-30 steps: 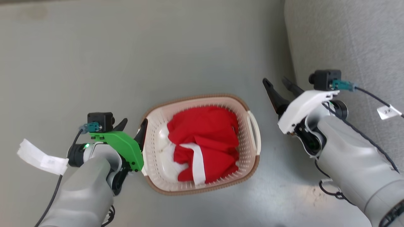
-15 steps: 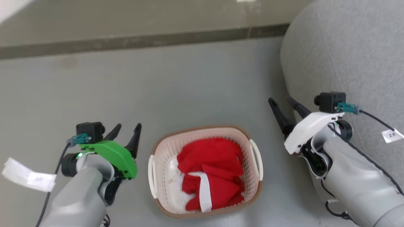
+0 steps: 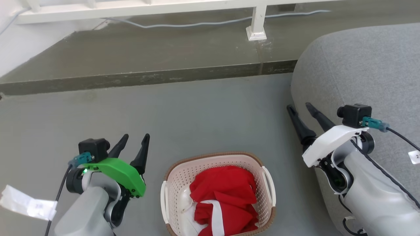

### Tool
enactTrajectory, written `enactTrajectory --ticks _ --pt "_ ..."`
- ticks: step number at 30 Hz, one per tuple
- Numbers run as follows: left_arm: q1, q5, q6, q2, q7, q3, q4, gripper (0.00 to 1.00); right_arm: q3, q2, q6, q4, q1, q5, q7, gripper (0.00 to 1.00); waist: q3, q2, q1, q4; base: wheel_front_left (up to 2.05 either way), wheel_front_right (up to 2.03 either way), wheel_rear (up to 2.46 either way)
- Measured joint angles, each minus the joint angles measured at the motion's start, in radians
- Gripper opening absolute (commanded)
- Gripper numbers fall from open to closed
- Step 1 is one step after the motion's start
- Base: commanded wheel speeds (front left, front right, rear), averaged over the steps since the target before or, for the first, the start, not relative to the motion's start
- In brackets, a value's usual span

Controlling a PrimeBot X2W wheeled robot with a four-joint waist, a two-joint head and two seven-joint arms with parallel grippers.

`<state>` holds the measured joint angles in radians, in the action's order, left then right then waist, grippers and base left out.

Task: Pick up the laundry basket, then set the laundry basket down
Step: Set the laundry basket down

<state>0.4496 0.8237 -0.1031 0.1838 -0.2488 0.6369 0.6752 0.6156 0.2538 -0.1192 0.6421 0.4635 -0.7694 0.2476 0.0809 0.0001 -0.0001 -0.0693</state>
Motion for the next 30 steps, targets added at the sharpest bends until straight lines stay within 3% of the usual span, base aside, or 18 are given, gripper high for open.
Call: enactTrajectory --ticks 19,30 --pt "-0.187 -0.169 0.060 -0.009 -0.003 -0.204 -0.285 1.00 -0.197 -0.006 0.059 -0.214 -0.166 0.151 0.004 1.00 -0.035 0.0000 0.0000 0.010 0.00 0.00 0.00" --pt "-0.291 -0.265 0.079 -0.021 -0.003 -0.289 -0.401 1.00 -0.252 -0.033 0.068 -0.292 -0.249 0.235 0.004 1.00 -0.042 0.0000 0.0000 0.010 0.00 0.00 0.00"
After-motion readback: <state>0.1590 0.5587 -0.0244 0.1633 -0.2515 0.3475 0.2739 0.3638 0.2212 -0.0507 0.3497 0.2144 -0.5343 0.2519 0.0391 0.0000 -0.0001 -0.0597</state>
